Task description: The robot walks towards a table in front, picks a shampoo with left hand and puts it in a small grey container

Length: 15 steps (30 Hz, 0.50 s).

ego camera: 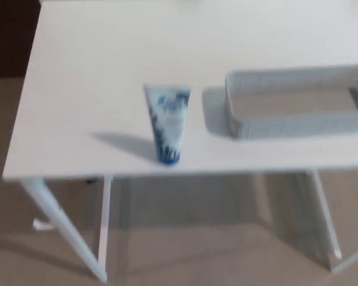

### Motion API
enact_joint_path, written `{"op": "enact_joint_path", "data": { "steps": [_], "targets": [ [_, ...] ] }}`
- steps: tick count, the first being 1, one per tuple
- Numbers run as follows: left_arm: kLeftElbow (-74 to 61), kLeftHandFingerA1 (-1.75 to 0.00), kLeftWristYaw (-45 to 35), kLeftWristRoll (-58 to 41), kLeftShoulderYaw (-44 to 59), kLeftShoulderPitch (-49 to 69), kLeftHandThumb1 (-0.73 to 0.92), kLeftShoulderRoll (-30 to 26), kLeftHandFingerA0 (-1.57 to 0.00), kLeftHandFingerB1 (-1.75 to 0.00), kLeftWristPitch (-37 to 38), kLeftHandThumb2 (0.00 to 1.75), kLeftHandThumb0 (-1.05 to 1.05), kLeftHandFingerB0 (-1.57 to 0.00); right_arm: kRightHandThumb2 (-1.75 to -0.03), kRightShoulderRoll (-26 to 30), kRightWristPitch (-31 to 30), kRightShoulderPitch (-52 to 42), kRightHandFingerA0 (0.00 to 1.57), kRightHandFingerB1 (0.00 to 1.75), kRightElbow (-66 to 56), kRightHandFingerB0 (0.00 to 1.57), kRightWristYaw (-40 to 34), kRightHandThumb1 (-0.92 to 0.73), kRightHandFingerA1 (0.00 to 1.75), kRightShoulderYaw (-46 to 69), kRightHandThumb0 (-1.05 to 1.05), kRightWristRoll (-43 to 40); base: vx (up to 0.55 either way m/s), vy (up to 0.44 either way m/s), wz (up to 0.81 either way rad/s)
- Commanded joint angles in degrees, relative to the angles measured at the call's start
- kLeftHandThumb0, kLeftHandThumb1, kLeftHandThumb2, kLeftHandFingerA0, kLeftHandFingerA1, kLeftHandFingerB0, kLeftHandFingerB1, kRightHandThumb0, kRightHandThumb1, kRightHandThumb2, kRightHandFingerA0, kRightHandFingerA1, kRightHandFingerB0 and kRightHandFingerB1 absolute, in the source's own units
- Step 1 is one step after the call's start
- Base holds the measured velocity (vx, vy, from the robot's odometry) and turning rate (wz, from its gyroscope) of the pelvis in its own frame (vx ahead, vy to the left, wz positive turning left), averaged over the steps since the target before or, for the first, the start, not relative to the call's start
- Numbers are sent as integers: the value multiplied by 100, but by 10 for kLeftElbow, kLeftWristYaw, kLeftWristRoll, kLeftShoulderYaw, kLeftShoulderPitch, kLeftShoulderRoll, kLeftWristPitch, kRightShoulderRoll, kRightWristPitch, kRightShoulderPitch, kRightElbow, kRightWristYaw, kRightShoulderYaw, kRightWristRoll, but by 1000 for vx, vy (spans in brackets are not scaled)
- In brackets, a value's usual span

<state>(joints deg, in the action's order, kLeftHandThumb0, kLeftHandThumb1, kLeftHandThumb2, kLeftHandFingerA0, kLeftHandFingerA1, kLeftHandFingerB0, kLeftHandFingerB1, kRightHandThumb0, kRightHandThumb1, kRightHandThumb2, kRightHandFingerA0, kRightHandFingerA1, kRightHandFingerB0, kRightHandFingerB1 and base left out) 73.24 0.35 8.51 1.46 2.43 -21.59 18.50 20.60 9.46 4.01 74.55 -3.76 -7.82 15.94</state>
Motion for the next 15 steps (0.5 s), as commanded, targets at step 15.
{"op": "enact_joint_path", "data": {
  "steps": [15],
  "targets": [
    [11,-62,9,16,-15,16,54,-10,-59,-48,-2,84,-45,-36,-61,0,14,-37,72,44,3,58,-5,-72,52,7,-29,-3,345,-35,6]
  ]
}}
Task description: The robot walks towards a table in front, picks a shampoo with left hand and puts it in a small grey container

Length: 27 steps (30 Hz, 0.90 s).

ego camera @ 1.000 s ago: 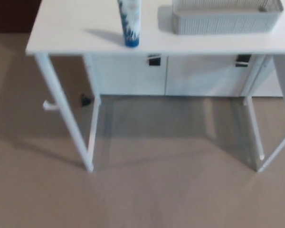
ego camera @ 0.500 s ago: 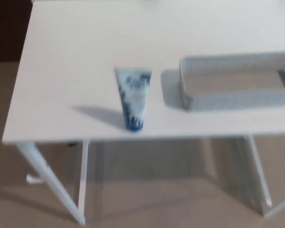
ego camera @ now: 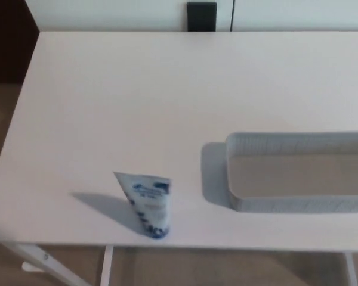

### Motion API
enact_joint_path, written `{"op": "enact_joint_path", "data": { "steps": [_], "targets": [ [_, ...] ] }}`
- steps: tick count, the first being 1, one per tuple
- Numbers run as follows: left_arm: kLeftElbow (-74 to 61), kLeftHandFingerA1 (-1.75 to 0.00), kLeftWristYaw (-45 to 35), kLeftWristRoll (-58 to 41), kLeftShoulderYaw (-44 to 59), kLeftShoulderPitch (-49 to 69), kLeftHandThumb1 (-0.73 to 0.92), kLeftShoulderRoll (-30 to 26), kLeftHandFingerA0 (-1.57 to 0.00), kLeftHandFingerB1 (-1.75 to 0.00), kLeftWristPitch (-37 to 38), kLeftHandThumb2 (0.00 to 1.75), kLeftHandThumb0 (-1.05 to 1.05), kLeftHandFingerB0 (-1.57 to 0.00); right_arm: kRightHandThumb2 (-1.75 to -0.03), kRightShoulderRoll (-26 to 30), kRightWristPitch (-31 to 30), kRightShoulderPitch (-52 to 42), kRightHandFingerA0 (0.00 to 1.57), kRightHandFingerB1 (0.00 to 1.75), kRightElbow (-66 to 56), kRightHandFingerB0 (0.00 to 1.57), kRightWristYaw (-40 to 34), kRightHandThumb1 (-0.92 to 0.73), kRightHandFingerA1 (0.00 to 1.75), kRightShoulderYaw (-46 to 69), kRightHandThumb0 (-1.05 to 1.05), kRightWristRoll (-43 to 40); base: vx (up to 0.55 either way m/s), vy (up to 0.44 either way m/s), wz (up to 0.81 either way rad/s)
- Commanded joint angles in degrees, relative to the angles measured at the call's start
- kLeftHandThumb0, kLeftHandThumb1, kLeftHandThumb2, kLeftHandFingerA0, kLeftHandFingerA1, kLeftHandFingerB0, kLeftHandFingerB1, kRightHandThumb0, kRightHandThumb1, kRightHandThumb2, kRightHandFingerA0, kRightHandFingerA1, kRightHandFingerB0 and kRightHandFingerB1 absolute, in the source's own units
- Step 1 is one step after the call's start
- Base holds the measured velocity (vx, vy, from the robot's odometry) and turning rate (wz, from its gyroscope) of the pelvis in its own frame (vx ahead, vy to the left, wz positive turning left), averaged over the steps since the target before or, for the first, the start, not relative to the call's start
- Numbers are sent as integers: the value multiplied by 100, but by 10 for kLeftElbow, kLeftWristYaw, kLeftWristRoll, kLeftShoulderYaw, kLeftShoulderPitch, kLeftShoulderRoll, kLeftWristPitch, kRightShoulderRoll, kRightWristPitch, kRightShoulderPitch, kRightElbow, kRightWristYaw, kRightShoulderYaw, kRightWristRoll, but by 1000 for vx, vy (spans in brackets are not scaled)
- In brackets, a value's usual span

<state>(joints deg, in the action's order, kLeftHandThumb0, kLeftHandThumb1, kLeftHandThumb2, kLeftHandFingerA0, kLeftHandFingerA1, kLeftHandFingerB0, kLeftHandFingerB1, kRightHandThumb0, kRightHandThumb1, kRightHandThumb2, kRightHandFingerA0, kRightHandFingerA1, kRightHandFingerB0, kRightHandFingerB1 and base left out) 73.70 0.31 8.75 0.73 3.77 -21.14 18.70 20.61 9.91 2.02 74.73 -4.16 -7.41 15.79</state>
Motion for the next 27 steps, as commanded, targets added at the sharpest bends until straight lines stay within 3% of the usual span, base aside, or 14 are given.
{"op": "enact_joint_path", "data": {
  "steps": [1,4,5,6,7,8,9,11,13,14,16,25,26,27],
  "targets": [
    [7,-63,11,14,-8,5,53,-16,-59,-48,-4,84,-45,-36,-61,-1,10,-22,71,44,1,58,0,-73,51,3,-29,-1,24,238,19],
    [11,-64,12,14,-11,15,52,-18,-60,-48,-3,83,-43,-34,-60,-3,15,-38,69,44,-3,57,1,-73,52,5,-30,-4,13,185,-20],
    [11,-58,8,10,-10,17,65,-18,-67,-35,2,59,-35,-43,-61,-4,14,-39,70,44,-4,58,2,-72,52,6,-30,-6,-75,124,-1],
    [9,-58,1,6,-7,20,65,-18,-67,-35,8,59,-35,-43,-61,-3,13,-39,70,44,-3,58,2,-72,52,6,-30,-5,-61,110,1],
    [8,-64,1,6,-7,20,52,-17,-59,-48,3,83,-42,-34,-61,-4,13,-39,70,44,0,57,0,-71,52,6,-29,-4,-88,47,-3],
    [10,-59,0,5,-7,17,53,-17,-55,-47,-5,81,-42,-33,-61,-3,10,-36,70,43,2,56,0,-72,51,4,-29,-1,-97,-43,1],
    [11,-48,0,4,-6,15,67,-16,-61,-34,-9,60,-34,-40,-61,-3,8,-35,71,43,3,57,1,-73,50,2,-30,1,-94,-69,-2],
    [11,-49,0,2,-3,15,67,-15,-61,-34,-9,60,-35,-40,-61,-3,6,-33,70,42,5,56,1,-72,50,2,-30,1,-117,-75,1],
    [6,-49,-5,-2,0,14,68,-16,-58,-34,-5,61,-37,-39,-61,-5,9,-29,71,43,9,56,-2,-71,51,3,-28,1,-141,-93,3],
    [6,-60,-2,1,-2,13,54,-16,-55,-47,-6,83,-44,-32,-61,-5,9,-28,71,43,10,56,-2,-71,51,3,-28,0,-155,-144,6],
    [7,-63,9,9,-7,11,52,-14,-61,-47,-3,81,-44,-34,-61,-1,12,-30,71,45,-1,58,4,-72,54,3,-29,-2,-242,-218,-33],
    [7,-65,12,7,-8,7,52,-11,-59,-48,4,84,-43,-35,-61,-2,8,-25,71,43,12,58,2,-71,51,-3,-29,6,-47,-17,-1],
    [9,-56,12,7,-8,7,65,-11,-66,-34,3,59,-37,-41,-61,-2,9,-25,71,43,10,58,3,-72,50,-3,-29,5,-40,139,-11],
    [11,-66,12,7,-8,5,52,-11,-61,-48,3,83,-43,-34,-61,-1,9,-27,70,43,5,57,6,-72,50,-2,-29,3,-15,174,-16]
  ]
}}
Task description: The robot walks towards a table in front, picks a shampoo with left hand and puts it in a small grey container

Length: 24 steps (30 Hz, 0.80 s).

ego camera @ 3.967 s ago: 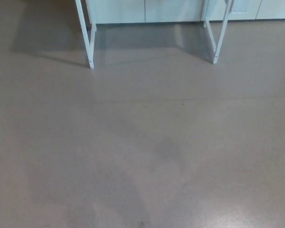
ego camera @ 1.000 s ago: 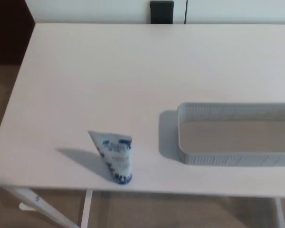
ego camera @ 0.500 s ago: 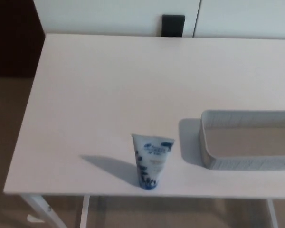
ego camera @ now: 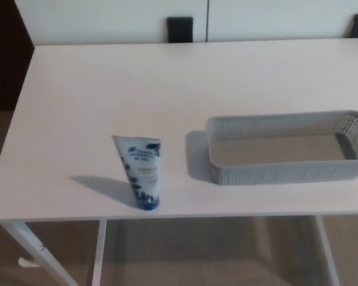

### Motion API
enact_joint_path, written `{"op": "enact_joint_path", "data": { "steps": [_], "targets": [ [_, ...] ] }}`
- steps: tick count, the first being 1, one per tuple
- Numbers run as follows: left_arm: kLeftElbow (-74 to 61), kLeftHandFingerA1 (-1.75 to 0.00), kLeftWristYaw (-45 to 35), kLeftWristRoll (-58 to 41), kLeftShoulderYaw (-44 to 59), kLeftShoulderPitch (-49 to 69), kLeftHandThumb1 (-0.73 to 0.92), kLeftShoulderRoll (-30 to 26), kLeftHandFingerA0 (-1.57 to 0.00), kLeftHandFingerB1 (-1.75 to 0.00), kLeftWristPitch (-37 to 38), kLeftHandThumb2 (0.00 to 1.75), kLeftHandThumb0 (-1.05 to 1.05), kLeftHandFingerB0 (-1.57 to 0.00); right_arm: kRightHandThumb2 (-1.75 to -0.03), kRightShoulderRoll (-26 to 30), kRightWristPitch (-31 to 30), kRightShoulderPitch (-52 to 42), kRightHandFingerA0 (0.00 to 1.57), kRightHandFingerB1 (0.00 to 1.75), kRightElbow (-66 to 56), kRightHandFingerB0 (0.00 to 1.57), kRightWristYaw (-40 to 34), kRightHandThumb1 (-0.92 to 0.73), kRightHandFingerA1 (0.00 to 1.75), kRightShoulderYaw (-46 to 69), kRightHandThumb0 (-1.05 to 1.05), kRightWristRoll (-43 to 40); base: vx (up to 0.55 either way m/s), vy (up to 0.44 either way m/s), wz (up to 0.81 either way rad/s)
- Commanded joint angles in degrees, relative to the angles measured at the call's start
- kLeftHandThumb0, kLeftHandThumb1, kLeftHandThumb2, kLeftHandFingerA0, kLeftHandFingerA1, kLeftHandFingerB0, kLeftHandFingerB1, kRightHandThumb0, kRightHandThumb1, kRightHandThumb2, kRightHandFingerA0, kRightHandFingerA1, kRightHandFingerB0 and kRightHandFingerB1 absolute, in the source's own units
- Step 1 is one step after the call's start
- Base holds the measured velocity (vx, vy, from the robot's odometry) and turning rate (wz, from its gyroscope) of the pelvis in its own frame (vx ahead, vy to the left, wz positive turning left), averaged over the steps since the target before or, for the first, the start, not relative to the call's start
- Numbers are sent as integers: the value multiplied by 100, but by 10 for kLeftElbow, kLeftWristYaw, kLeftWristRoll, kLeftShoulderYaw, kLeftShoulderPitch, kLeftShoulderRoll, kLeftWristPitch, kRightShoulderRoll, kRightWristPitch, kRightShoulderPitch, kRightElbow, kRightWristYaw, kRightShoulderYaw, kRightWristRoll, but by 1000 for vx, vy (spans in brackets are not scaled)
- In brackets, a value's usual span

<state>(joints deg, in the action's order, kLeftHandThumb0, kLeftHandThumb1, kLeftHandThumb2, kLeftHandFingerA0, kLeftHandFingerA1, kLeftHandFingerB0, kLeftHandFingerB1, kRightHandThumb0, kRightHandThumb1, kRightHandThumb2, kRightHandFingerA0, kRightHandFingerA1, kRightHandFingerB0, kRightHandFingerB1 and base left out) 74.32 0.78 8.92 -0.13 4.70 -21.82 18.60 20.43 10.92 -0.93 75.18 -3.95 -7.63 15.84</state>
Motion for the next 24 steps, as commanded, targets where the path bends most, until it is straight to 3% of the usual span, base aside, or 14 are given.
{"op": "enact_joint_path", "data": {
  "steps": [1,12,13,15,16,17,18,21,22,24],
  "targets": [
    [5,-66,7,5,1,-4,52,-4,-61,-48,4,83,-43,-34,-61,1,-1,2,70,43,-3,57,5,-72,50,0,-29,1,31,207,-14],
    [3,-63,2,4,-1,-13,53,-6,-59,-48,5,83,-45,-35,-61,2,-6,9,70,44,0,57,18,-72,51,2,-29,-1,-2,139,3],
    [4,-55,1,3,0,-13,65,-6,-65,-34,4,59,-37,-42,-61,1,-6,9,70,44,1,57,18,-72,51,2,-29,-1,0,0,0],
    [2,-55,1,3,0,-12,65,-6,-65,-35,6,59,-37,-43,-61,1,-5,8,71,44,-1,58,17,-72,53,2,-30,-1,0,0,0],
    [1,-65,1,2,1,-11,53,-6,-59,-48,8,83,-43,-35,-61,1,-5,8,70,44,-3,58,18,-72,53,2,-30,-1,-57,-94,-2],
    [1,-55,1,2,0,-11,65,-7,-65,-34,8,59,-37,-43,-62,2,-6,7,70,44,-7,57,19,-73,53,1,-29,-1,-56,-106,1],
    [1,-55,2,3,0,-12,65,-7,-65,-34,8,59,-37,-43,-62,2,-6,7,70,44,-9,57,19,-73,53,1,-29,-1,-37,-108,-1],
    [0,-55,4,1,2,-11,66,-5,-64,-34,10,60,-36,-41,-61,3,-9,9,69,44,-8,56,20,-73,52,-3,-30,3,-4,-33,-1],
    [0,-64,3,4,-1,-11,54,-7,-58,-47,11,84,-44,-34,-61,3,-9,10,70,44,-8,57,19,-73,52,-4,-30,4,0,0,0],
    [-2,-64,5,3,0,-11,53,-7,-59,-47,13,84,-44,-33,-61,4,-9,11,70,43,-8,57,19,-73,51,-7,-30,6,0,0,0]
  ]
}}
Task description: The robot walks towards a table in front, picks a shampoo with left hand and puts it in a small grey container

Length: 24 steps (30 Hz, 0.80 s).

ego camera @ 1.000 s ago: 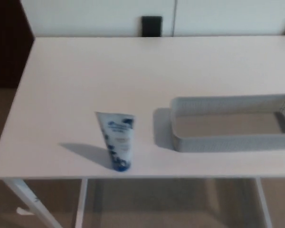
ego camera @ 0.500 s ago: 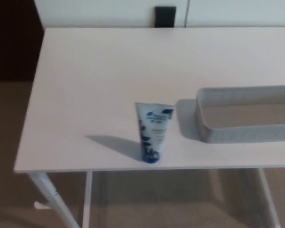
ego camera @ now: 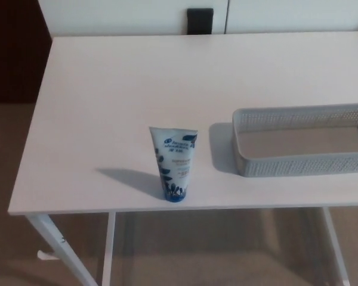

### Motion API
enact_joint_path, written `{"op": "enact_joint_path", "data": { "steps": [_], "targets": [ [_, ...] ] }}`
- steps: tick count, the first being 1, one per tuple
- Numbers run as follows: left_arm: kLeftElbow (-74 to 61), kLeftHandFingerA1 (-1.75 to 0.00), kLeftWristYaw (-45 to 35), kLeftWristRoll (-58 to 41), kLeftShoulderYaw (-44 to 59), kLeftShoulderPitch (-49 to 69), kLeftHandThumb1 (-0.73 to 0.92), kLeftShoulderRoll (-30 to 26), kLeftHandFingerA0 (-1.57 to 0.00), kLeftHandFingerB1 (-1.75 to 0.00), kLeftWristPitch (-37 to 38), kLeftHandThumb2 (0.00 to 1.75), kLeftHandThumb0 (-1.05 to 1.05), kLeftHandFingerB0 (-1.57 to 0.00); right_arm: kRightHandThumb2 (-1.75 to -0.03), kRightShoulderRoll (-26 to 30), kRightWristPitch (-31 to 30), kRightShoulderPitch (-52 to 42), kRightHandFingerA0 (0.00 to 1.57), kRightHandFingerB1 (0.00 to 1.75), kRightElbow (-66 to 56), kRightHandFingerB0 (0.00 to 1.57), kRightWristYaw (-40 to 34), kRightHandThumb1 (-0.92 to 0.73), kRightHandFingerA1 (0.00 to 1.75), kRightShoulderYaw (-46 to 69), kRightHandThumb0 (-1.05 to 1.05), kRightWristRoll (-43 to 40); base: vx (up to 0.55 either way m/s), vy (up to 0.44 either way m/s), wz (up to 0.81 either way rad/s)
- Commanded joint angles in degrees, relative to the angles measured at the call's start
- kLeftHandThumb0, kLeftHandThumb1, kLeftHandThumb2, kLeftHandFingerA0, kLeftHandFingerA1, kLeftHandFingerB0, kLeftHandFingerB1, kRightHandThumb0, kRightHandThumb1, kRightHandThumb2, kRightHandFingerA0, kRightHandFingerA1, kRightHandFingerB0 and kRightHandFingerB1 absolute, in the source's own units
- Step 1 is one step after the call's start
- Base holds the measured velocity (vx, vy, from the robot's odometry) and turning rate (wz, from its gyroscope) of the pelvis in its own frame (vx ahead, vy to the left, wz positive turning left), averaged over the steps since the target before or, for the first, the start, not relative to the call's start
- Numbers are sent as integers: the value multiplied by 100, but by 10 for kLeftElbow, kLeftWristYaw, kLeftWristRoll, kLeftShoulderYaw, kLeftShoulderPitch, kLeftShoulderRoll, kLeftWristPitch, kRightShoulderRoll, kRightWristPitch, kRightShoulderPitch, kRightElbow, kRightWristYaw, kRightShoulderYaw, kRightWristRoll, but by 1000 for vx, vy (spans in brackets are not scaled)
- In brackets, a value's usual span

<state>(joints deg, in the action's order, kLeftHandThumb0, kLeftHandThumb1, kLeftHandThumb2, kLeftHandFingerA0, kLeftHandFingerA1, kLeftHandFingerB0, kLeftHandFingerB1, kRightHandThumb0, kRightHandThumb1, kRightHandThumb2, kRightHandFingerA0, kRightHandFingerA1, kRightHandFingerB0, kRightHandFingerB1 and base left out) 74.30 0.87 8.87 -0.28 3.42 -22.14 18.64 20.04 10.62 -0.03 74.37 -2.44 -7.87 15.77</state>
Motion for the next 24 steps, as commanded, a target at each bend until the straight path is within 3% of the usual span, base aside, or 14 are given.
{"op": "enact_joint_path", "data": {
  "steps": [1,4,5,7,8,9,10,13,16,17,18,19,21,24],
  "targets": [
    [-2,-64,6,3,2,2,53,-4,-59,-47,16,84,-44,-33,-61,8,-7,2,70,43,1,57,5,-73,51,-5,-30,6,0,0,0],
    [-19,-63,-10,-28,35,16,51,-12,-56,-46,46,82,-46,-32,-61,3,-9,5,68,43,6,56,4,-73,49,-4,-29,5,0,0,0],
    [-38,-41,-41,-84,86,30,63,-8,-50,-32,71,59,-35,-34,-61,6,-5,1,69,44,7,57,4,-73,51,-7,-29,8,0,0,0],
    [-76,-39,-77,-146,153,45,61,0,-47,-32,95,58,-37,-34,-61,10,-8,2,70,43,11,58,5,-72,50,-9,-30,10,0,0,0],
    [-154,-33,-154,-233,211,64,55,9,-31,-30,80,58,-45,-26,-61,13,-8,4,73,43,10,58,8,-72,51,-8,-31,9,0,0,0],
    [-229,-31,-192,-287,243,83,53,15,-27,-29,63,57,-47,-23,-61,16,-9,7,72,43,8,58,11,-72,52,-8,-31,8,0,0,0],
    [-318,-51,-199,-316,253,110,34,19,-8,-49,43,90,-27,-8,-61,17,-9,9,72,43,5,57,14,-72,52,-7,-32,6,0,0,0],
    [-530,-48,-215,-390,285,181,29,9,0,-46,8,86,-29,0,-61,16,-8,11,70,43,7,56,15,-73,52,-11,-30,10,0,0,0],
    [-652,-38,-223,-434,302,207,31,0,0,-36,-1,72,-44,-2,-61,18,-8,14,71,43,11,56,15,-73,52,-11,-31,11,0,0,0],
    [-698,-21,-225,-454,309,213,46,-8,-8,-26,-17,58,-41,-9,-61,16,-7,13,74,43,9,57,16,-73,54,-8,-30,7,0,0,0],
    [-739,-19,-219,-461,312,220,43,-17,-6,-25,-26,64,-43,-6,-61,14,-8,12,72,44,10,57,16,-73,52,-8,-30,6,0,0,0],
    [-766,-31,-217,-467,313,222,31,-22,0,-33,-33,73,-38,-1,-61,14,-8,11,71,44,10,57,17,-73,52,-8,-31,7,0,0,0],
    [-841,-22,-217,-477,298,219,42,-40,-2,-24,-41,71,-42,-1,-61,16,-6,5,70,44,6,57,19,-71,53,-12,-32,9,0,0,0],
    [-906,-18,-204,-473,279,217,42,-51,-2,-20,-63,69,-47,-3,-61,14,-5,2,70,44,11,57,15,-72,52,-10,-31,9,0,0,0]
  ]
}}
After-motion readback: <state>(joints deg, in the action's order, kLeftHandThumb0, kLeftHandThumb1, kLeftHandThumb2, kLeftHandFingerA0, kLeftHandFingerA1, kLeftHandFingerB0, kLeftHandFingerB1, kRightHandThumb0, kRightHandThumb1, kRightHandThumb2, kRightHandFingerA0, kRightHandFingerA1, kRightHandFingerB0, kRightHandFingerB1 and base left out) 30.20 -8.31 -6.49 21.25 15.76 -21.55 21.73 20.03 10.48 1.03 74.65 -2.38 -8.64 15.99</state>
